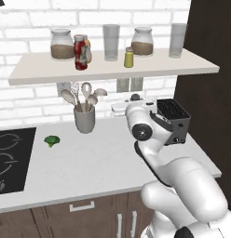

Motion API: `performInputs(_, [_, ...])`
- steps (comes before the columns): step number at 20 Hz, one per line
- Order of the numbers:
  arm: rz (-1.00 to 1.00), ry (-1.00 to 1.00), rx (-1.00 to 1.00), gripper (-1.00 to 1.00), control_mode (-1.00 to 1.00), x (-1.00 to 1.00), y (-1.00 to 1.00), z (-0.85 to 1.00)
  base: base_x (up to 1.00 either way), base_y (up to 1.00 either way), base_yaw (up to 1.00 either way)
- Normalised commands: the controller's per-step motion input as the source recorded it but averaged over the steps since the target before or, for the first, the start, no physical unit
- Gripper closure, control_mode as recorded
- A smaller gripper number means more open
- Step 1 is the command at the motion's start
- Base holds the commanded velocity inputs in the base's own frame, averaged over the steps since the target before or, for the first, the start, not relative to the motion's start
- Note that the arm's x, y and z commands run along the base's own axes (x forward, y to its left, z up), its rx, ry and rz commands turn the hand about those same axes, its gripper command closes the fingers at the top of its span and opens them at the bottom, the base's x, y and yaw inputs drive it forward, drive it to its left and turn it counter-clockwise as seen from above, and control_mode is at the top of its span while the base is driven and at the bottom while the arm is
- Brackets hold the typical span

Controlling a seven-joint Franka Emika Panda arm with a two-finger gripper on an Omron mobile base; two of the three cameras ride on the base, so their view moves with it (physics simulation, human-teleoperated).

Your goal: Put the shaker and condiment bottle from the counter next to their counterparts in the cabinet.

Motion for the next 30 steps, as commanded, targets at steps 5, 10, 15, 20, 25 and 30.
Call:
performInputs(5, [0.12,0.00,0.03,1.00,-1.00,-0.21,0.10,0.74,0.00,0.00,0.00])
performInputs(10, [0.12,0.00,0.00,1.00,-1.00,-0.74,0.11,0.46,0.00,0.00,0.00])
performInputs(15, [0.12,0.00,0.00,1.00,-1.00,-0.54,0.21,0.67,0.00,0.00,0.00])
performInputs(20, [0.06,0.00,0.00,1.00,-1.00,-0.12,0.13,0.96,0.00,0.00,0.00])
performInputs(25, [0.04,0.05,0.00,1.00,-1.00,-0.01,0.19,0.58,0.00,0.00,0.00])
performInputs(30, [-0.05,0.26,0.00,1.00,-1.00,0.33,0.09,0.05,0.00,0.00,0.00])
